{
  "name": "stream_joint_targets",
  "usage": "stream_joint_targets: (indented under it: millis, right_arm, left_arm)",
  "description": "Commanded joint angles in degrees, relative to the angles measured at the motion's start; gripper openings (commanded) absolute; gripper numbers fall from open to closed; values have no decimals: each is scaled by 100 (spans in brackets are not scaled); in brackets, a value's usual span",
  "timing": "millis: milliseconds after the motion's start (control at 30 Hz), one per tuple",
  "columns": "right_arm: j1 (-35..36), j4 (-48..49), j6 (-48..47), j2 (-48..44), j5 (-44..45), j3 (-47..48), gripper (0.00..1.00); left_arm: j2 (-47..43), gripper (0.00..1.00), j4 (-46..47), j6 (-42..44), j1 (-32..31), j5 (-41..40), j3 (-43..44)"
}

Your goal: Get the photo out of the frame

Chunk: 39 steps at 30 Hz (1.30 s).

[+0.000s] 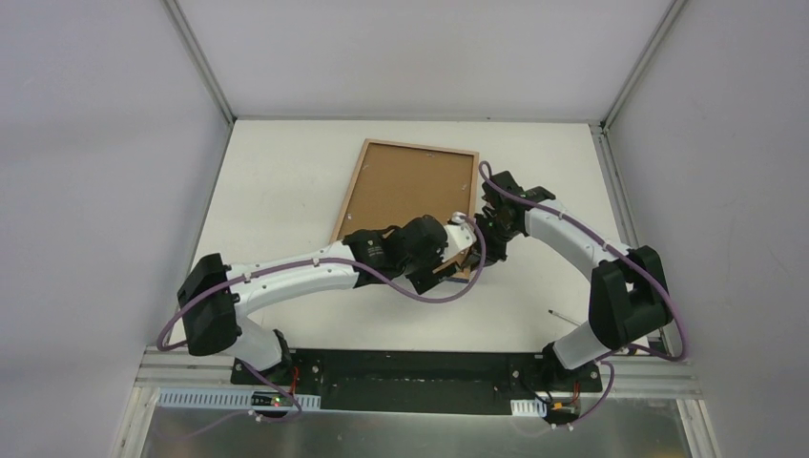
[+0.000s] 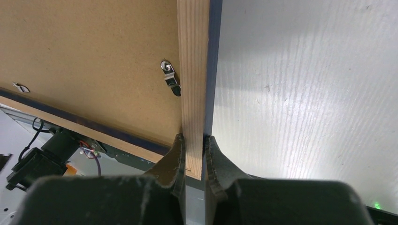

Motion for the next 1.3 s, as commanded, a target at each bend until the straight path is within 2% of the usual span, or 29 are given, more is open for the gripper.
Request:
stream_joint_targets:
  millis: [0, 367, 467, 567, 833, 933, 1067, 1133, 1200, 1267]
  right_arm:
    - [18, -85, 335, -101, -802, 247, 0]
    - [12, -76, 550, -136, -871, 253, 0]
    - [13, -77, 623, -126, -981, 278, 0]
    - [15, -75, 707, -101, -1113, 305, 0]
    - [16, -201, 834, -84, -1324, 346, 0]
    - [15, -291, 807, -79, -1324, 366, 0]
    - [4, -326, 808, -88, -1329, 428, 0]
    - [-49, -334, 832, -83, -1361, 476, 1]
    - [-160, -294, 897, -83, -1420, 502, 13]
    - [-310, -159, 969, -92, -1618, 471, 18]
  left_arm:
    - [85, 78, 455, 686, -243, -207, -138]
    - [415, 82, 468, 1053, -522, -144, -274]
    - [619, 81, 484, 1167, -549, -539, -347]
    - [985, 79, 557, 1244, -553, -1381, -264]
    - [1448, 69, 1779, 1693, -644, -2812, -489]
    - [1492, 60, 2048, 1893, -680, -3051, -596]
    - [1363, 36, 2168, 1886, -755, -3132, -669]
    - [1284, 28, 2171, 1843, -823, -3135, -683]
    - [1234, 19, 2160, 1818, -913, -3137, -688]
    - [1224, 9, 2122, 1747, -946, -3163, -683]
